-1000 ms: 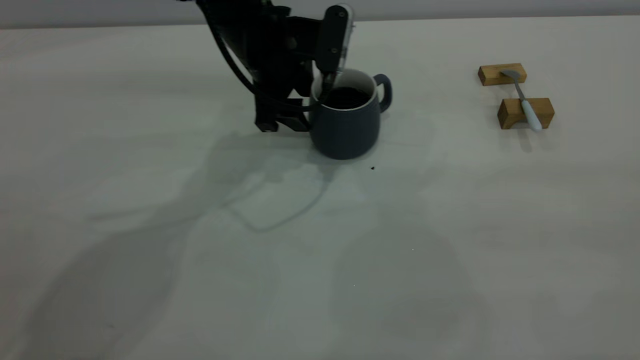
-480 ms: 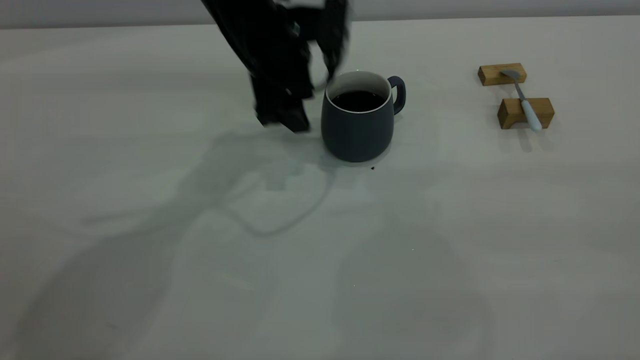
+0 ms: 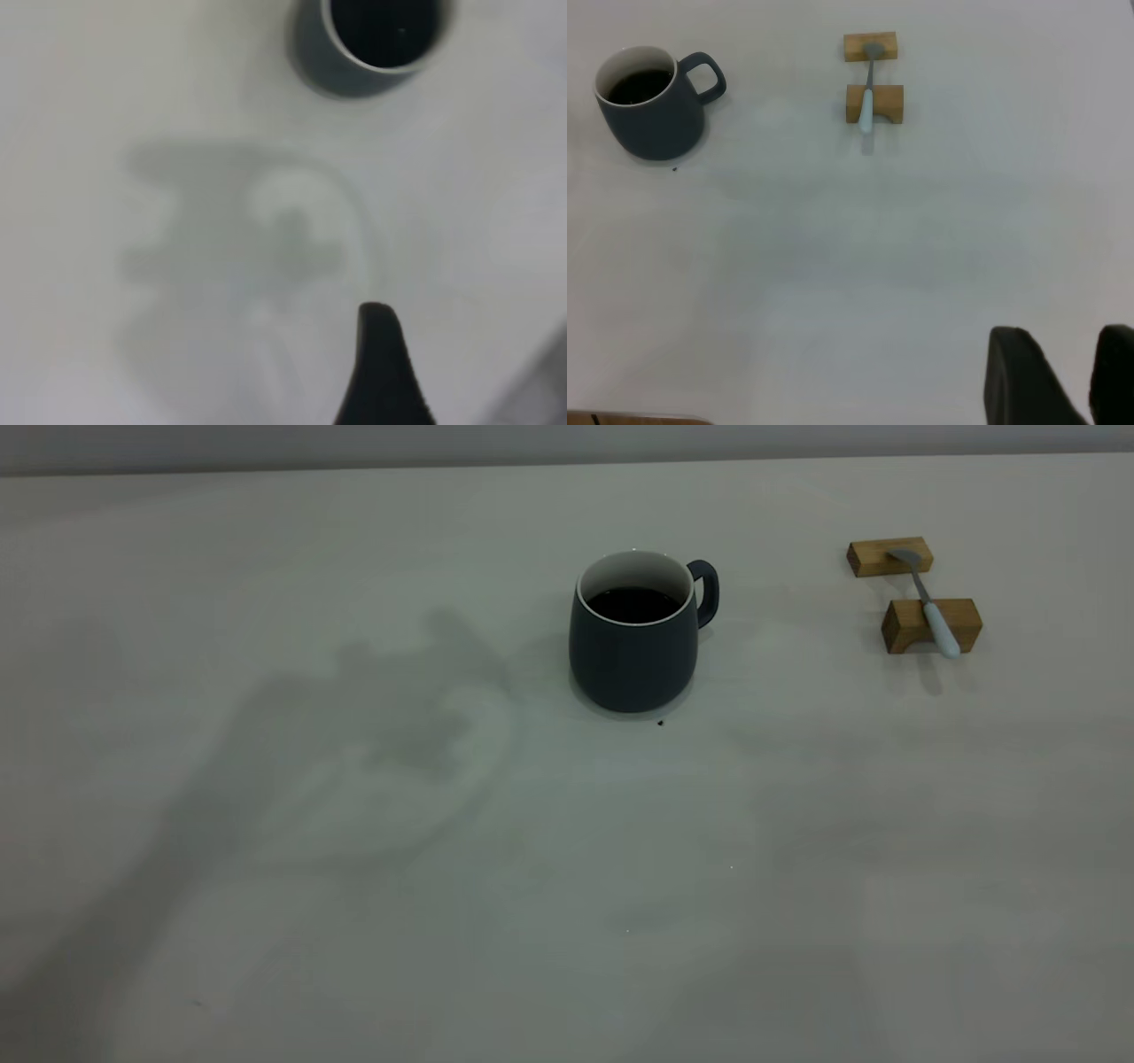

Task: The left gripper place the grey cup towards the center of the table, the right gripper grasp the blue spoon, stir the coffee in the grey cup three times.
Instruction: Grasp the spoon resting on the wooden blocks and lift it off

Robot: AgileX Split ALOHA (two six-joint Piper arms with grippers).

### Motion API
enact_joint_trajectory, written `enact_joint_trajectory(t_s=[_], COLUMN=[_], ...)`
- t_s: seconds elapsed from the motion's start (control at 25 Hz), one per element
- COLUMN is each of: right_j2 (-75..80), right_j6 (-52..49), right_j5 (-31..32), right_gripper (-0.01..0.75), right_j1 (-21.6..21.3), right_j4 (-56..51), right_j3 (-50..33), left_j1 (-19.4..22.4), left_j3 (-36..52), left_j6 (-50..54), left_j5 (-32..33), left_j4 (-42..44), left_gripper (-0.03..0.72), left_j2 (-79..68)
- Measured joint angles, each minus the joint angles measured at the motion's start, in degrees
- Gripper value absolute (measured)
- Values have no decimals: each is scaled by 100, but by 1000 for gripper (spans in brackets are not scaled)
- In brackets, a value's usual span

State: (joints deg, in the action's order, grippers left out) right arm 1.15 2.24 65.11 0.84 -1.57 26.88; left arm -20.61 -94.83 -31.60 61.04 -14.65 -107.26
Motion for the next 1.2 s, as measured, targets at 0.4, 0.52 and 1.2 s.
enact_joint_trajectory(t_s=[0.4,0.52,1.2], right_j2=[0,0,0], right_j6=[0,0,0], right_j5=[0,0,0], right_gripper=[238,238,238], right_j1=[0,0,0], right_j4=[0,0,0], right_j3=[0,0,0], left_j1=[0,0,0], left_j3=[242,835,5873], left_j6=[1782,1992,2771], left_j5=[588,588,340], left_j4=[374,592,767], left_gripper=[585,585,585], left_j2=[2568,3370,7347])
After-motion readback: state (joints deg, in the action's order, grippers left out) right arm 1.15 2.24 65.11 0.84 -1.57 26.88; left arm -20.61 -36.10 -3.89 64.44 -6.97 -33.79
